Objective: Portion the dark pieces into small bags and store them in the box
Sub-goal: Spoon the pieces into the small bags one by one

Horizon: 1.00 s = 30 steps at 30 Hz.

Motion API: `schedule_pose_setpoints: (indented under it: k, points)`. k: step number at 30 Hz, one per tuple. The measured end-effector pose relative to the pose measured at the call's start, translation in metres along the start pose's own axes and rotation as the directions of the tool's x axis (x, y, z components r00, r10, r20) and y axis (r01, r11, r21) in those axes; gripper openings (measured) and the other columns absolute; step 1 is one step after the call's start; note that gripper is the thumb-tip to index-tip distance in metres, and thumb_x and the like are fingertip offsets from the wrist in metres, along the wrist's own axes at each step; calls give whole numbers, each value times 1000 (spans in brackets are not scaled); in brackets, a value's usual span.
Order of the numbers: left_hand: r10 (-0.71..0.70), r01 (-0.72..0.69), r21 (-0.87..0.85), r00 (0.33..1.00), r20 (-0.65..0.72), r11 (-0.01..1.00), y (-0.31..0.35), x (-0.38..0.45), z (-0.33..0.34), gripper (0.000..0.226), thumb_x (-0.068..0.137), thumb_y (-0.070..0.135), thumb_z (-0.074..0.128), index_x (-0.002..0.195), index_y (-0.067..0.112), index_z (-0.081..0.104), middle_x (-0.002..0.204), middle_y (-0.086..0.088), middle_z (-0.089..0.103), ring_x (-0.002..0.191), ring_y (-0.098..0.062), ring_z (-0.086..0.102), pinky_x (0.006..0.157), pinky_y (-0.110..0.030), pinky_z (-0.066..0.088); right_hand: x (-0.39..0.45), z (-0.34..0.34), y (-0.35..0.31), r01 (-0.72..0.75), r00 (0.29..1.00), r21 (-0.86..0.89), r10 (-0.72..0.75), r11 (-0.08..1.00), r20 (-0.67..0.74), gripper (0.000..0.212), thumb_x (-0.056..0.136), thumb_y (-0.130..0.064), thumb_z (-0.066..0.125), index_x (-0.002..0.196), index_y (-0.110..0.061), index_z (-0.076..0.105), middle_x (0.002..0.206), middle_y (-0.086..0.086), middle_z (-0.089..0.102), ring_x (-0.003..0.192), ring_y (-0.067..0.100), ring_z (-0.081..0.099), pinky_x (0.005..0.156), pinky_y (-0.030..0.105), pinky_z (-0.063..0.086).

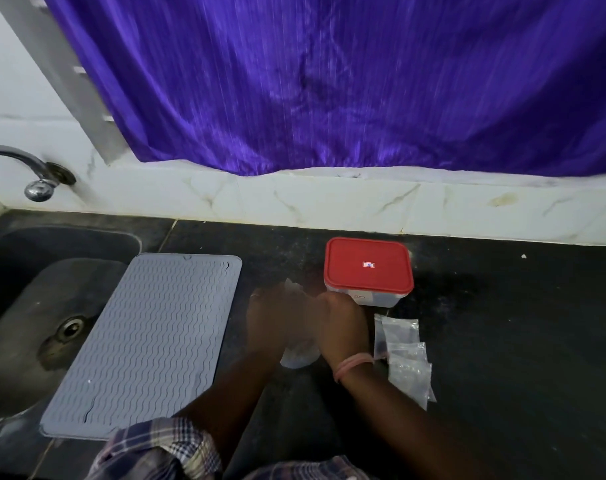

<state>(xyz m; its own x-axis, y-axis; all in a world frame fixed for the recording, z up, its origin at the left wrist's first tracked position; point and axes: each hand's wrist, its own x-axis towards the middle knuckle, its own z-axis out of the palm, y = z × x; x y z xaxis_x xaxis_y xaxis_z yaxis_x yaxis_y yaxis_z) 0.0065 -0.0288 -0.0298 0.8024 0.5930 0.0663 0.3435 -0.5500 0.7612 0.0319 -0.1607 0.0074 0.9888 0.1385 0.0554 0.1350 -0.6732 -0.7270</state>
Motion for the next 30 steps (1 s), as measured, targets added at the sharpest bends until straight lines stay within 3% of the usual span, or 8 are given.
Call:
schedule_pose_setpoints:
  k: [2,6,11,16,19,21,26,30]
  points:
    - [17,-16,-32,1000,24,999,6,-4,-1,32,96,15,61,126,17,71,112,-8,62,92,-13,62,74,-18,43,-1,3,0,111,994,-102,-110,988,23,16,94,-23,53,93,-20,68,94,-2,63,83,13,62,68,20,45]
    - [-3,6,-100,999,34,995,12,-6,2,27,97,16,61,121,16,73,109,0,63,82,7,55,70,-2,35,-3,11,4,303,950,-263,-267,916,164,25,90,-21,57,113,-19,66,105,4,59,91,21,63,77,32,53]
    - [-76,81,-158,996,38,984,7,-1,4,23,95,17,60,110,21,77,103,1,74,89,-5,70,80,-26,59,-7,15,17,457,890,-429,-409,780,203,53,70,-30,82,121,-21,68,93,5,62,78,20,65,68,32,56]
    - [-155,156,-68,988,21,985,5,1,7,22,96,15,56,100,17,78,92,-3,74,81,-14,69,74,-30,56,-9,6,24,385,922,-241,-385,891,51,37,87,-16,64,124,-17,66,108,6,61,94,22,63,80,35,55]
    - [-206,206,-35,979,-3,978,4,3,8,24,96,18,56,100,13,79,90,-6,75,79,-18,69,73,-33,57,-16,-5,31,296,943,-67,-303,953,-140,16,92,-18,59,105,-20,68,103,-2,58,86,15,59,71,30,51]
    - [-232,232,-27,973,-6,972,5,2,9,27,97,23,53,101,16,78,90,-6,75,80,-20,70,73,-35,58,-21,-10,42,234,958,-3,-231,972,-168,8,92,-23,59,98,-23,64,102,-7,55,83,13,57,68,30,50]
    - [-304,302,35,952,41,953,9,-7,18,33,105,29,41,125,18,65,116,-8,71,109,-29,66,87,-37,50,-35,-6,74,262,960,-179,-275,948,-51,3,89,-24,61,90,-25,64,93,-5,56,76,14,56,62,32,48]
    - [-298,293,84,953,52,952,7,-11,22,34,106,32,39,131,21,58,121,-11,68,112,-29,65,96,-44,52,-33,8,85,431,902,-401,-395,808,175,19,85,-23,62,103,-22,68,85,1,56,70,22,59,59,35,47]
